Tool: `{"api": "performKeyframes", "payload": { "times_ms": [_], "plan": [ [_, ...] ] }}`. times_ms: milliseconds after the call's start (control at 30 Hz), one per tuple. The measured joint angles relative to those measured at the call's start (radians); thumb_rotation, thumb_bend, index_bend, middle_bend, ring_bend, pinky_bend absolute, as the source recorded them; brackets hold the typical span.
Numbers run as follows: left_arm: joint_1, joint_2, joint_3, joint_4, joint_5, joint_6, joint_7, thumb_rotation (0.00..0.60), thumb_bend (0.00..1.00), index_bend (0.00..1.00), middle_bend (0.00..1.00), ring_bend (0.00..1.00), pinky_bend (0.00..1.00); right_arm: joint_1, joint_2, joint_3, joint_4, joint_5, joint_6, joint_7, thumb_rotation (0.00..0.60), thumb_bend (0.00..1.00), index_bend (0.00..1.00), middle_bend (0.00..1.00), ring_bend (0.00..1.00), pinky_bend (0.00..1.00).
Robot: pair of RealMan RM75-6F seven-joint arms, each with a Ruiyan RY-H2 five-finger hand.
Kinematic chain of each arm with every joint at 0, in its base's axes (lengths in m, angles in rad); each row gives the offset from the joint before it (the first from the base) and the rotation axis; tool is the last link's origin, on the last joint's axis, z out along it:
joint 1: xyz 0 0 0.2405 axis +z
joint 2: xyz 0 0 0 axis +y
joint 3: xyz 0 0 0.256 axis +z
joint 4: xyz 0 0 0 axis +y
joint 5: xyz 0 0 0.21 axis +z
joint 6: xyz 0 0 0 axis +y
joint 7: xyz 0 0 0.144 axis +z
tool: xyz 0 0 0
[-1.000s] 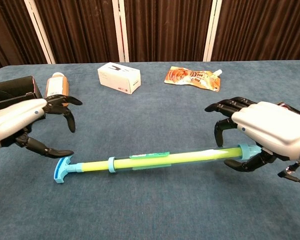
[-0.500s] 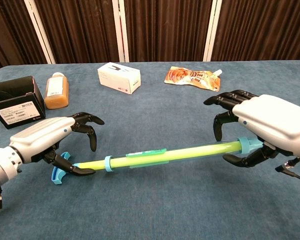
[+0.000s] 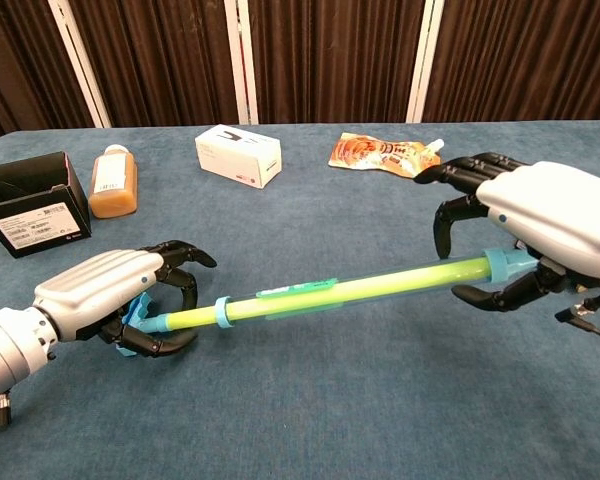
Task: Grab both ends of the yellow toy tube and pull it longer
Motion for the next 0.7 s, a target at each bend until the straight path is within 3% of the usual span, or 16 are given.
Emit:
{"api": "performKeyframes", "payload": {
  "times_ms": [167, 267, 700],
  "plan": [
    [0.002, -0.004, 0.003, 0.006, -0.009, 0.0, 0.018, 0.6, 0.69, 0.68, 0.15, 0.04, 0.11, -0.001, 0.021, 0.006, -0.016, -0.001, 0.009, 0.009, 0.6, 0.49, 0.75, 0.1, 0.0, 0.0],
    [0.007, 0.0, 0.01, 0.0, -0.006, 0.011, 0.036, 0.6, 0.73, 0.71, 0.16, 0.04, 0.11, -0.002, 0.035, 0.011, -0.023, 0.0, 0.014, 0.016, 0.6, 0.49, 0.76, 0.1, 0.0, 0.0],
    [0.045, 0.071, 0.024, -0.099, 0.034, 0.141, 0.073, 0.6, 0.74, 0.72, 0.19, 0.04, 0.11, -0.012, 0.077, 0.032, -0.036, 0.019, 0.04, 0.035, 0.6, 0.5, 0.81, 0.14, 0.0, 0.0]
  ]
}}
